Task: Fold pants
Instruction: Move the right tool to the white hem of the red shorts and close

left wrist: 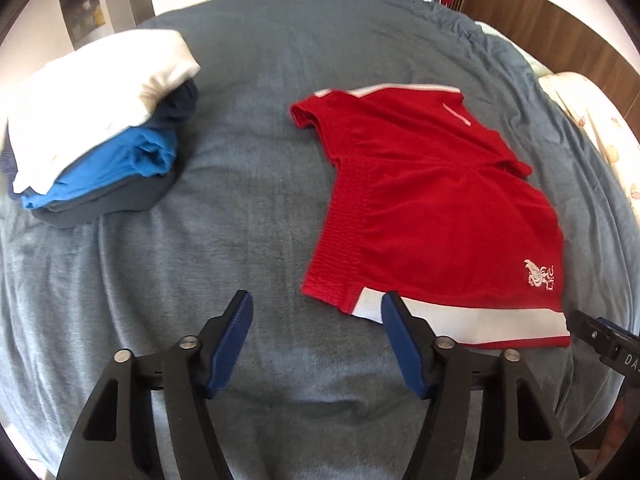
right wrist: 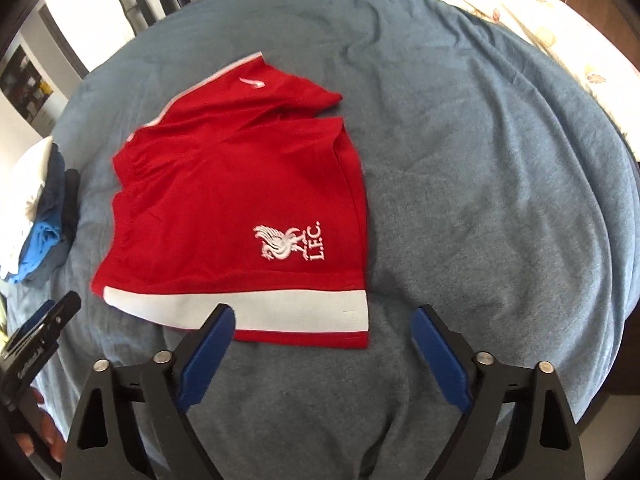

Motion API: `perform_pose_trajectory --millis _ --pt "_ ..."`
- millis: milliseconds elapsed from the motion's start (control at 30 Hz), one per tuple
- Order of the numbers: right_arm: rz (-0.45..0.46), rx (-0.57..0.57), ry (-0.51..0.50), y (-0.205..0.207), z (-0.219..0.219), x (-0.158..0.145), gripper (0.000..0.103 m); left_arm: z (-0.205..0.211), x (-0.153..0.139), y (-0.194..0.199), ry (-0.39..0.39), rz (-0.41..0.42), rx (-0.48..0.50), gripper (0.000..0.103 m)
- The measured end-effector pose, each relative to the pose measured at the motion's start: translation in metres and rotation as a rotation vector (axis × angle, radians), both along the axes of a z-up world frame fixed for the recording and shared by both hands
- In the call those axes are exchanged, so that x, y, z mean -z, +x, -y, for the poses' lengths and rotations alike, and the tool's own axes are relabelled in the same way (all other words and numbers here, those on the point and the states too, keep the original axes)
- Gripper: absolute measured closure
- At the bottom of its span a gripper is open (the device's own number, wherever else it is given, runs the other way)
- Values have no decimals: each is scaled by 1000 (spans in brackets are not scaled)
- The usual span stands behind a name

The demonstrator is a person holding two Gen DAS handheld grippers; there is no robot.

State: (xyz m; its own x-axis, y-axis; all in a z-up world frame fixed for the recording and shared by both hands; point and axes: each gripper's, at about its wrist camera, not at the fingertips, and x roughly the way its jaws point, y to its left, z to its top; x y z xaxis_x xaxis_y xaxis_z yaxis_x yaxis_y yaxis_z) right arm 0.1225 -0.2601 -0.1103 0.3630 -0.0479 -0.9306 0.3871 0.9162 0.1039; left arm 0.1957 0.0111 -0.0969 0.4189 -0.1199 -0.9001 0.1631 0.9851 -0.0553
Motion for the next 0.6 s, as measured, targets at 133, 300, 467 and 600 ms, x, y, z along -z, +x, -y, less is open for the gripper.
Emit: perform_pose_trajectory --millis 133,300,467,600 --pt "-41 7 47 4 6 13 22 9 11 12 -22 -52 9 43" --pt "-81 63 91 5 18 27 29 19 24 24 32 -89 62 43" --pt "-127 92 149 8 20 39 38 15 38 30 32 -145 78 43" --pt "-157 90 157 10 17 45 44 13 43 33 -1 -179 84 48"
